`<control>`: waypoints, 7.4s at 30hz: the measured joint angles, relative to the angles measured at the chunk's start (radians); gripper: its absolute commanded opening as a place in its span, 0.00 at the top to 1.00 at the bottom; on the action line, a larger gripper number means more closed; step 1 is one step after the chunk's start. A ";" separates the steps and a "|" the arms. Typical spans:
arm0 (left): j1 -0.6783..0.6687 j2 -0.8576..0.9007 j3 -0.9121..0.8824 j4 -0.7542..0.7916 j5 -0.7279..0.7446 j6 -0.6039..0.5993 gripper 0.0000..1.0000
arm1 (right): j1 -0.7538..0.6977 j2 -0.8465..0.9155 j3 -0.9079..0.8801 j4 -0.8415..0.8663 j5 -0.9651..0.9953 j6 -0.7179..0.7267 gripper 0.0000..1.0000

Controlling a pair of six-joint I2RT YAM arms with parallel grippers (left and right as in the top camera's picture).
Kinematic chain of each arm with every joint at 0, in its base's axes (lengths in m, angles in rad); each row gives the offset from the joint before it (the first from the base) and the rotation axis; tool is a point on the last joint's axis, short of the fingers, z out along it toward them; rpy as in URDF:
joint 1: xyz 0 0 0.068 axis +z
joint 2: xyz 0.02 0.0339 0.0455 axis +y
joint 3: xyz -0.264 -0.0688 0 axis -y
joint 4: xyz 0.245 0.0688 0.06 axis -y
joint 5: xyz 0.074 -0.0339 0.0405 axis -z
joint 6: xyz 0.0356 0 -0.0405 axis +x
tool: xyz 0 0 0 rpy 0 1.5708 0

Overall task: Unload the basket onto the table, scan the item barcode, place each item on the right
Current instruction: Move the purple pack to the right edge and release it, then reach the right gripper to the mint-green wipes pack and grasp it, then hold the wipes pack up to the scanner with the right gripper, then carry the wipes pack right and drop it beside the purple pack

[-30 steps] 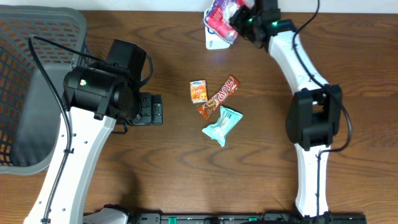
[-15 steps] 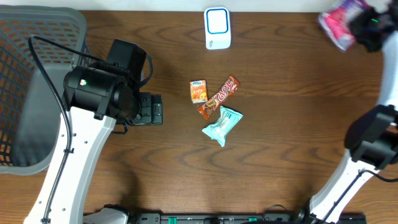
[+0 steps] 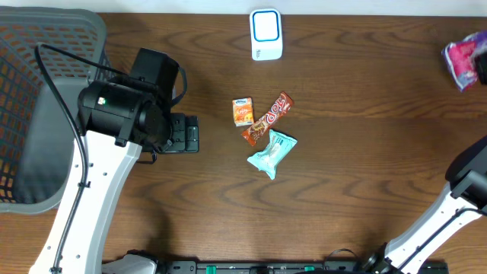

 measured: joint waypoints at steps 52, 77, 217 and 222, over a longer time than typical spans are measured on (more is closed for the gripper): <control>0.000 0.000 0.000 0.000 0.000 0.000 0.02 | 0.969 -0.294 -0.508 -0.443 -0.157 -0.347 0.25; 0.000 0.000 0.000 0.000 0.000 0.000 0.02 | 1.110 -0.306 -0.829 -0.033 -0.064 0.071 0.99; 0.000 0.000 0.000 0.000 0.000 0.000 0.02 | 0.207 0.132 0.028 -0.280 0.406 -0.713 0.74; 0.000 0.000 0.000 0.000 0.000 0.000 0.02 | 0.204 0.129 0.027 -0.291 0.469 -0.697 0.04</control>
